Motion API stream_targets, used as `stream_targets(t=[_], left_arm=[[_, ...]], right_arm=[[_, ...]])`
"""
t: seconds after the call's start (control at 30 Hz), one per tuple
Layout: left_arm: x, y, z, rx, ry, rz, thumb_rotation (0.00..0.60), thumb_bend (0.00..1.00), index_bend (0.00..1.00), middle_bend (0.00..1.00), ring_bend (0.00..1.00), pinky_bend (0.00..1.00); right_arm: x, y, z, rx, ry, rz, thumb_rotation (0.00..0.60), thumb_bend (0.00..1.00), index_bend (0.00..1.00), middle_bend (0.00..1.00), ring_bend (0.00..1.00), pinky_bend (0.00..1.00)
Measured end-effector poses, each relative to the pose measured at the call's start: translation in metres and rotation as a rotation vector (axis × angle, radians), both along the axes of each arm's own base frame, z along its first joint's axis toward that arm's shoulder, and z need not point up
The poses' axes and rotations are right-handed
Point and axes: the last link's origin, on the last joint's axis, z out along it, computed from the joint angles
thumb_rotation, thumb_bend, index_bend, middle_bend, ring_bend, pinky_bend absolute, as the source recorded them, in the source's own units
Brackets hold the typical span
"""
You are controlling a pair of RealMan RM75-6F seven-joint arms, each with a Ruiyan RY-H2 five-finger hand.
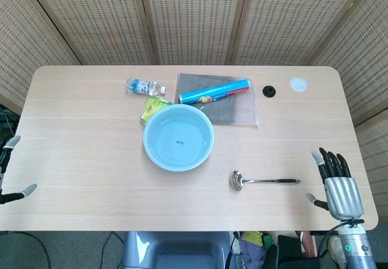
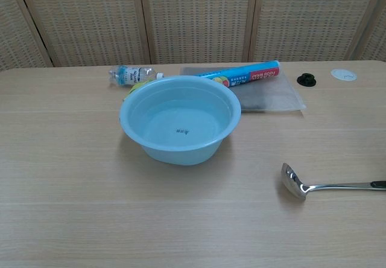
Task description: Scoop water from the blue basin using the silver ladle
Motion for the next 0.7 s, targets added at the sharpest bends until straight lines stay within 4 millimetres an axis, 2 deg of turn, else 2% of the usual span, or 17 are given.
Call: stream_targets(t=[0.3,0.33,0.37,0.43,0.47,0.5,0.57,0.63,0.7], left_arm=[[0.000,0.001,0.000,0.000,-0.001,0.003,0.600,0.00,0.00,0.00,0.00,0.00],[0.000,0.001,0.000,0.000,-0.001,0.003,0.600,0.00,0.00,0.00,0.00,0.00],[0.000,0.001,0.000,0.001,-0.002,0.003,0.600,0.00,0.00,0.00,0.00,0.00],[-0.001,0.002,0.000,0.001,-0.002,0.005,0.600,0.00,0.00,0.00,0.00,0.00],[-0.001,0.003,0.000,0.001,-0.002,0.007,0.600,0.00,0.00,0.00,0.00,0.00],[-0.001,0.003,0.000,0.000,-0.002,0.009,0.600,0.00,0.00,0.00,0.00,0.00],[-0.001,0.005,-0.001,-0.007,0.002,0.014,0.600,0.00,0.00,0.00,0.00,0.00],[-0.001,0.007,-0.003,-0.011,0.008,0.019,0.600,0.00,0.00,0.00,0.00,0.00],[-0.001,0.009,-0.004,-0.011,0.014,0.023,0.600,0.00,0.00,0.00,0.00,0.00]], right_arm=[[0.001,-0.001,-0.001,-0.024,0.016,0.014,0.600,0.00,0.00,0.00,0.00,0.00],[0.002,-0.002,-0.001,-0.022,0.020,0.023,0.600,0.00,0.00,0.01,0.00,0.00],[0.002,-0.003,-0.002,-0.021,0.022,0.030,0.600,0.00,0.00,0.08,0.07,0.03],[0.004,-0.007,-0.002,-0.023,0.018,0.046,0.600,0.00,0.00,0.31,0.35,0.25],[0.005,-0.009,-0.003,-0.025,0.014,0.054,0.600,0.00,0.00,0.48,0.56,0.51],[0.006,-0.012,-0.004,-0.024,0.009,0.065,0.600,0.00,0.00,0.61,0.71,0.76],[0.009,-0.021,-0.007,-0.001,0.003,0.090,0.600,0.00,0.00,0.77,0.86,0.99],[0.009,-0.033,-0.014,0.042,0.023,0.104,0.600,0.01,0.02,0.86,0.93,1.00],[0.009,-0.043,-0.022,0.090,0.045,0.111,0.600,0.03,0.10,0.92,0.98,1.00]])
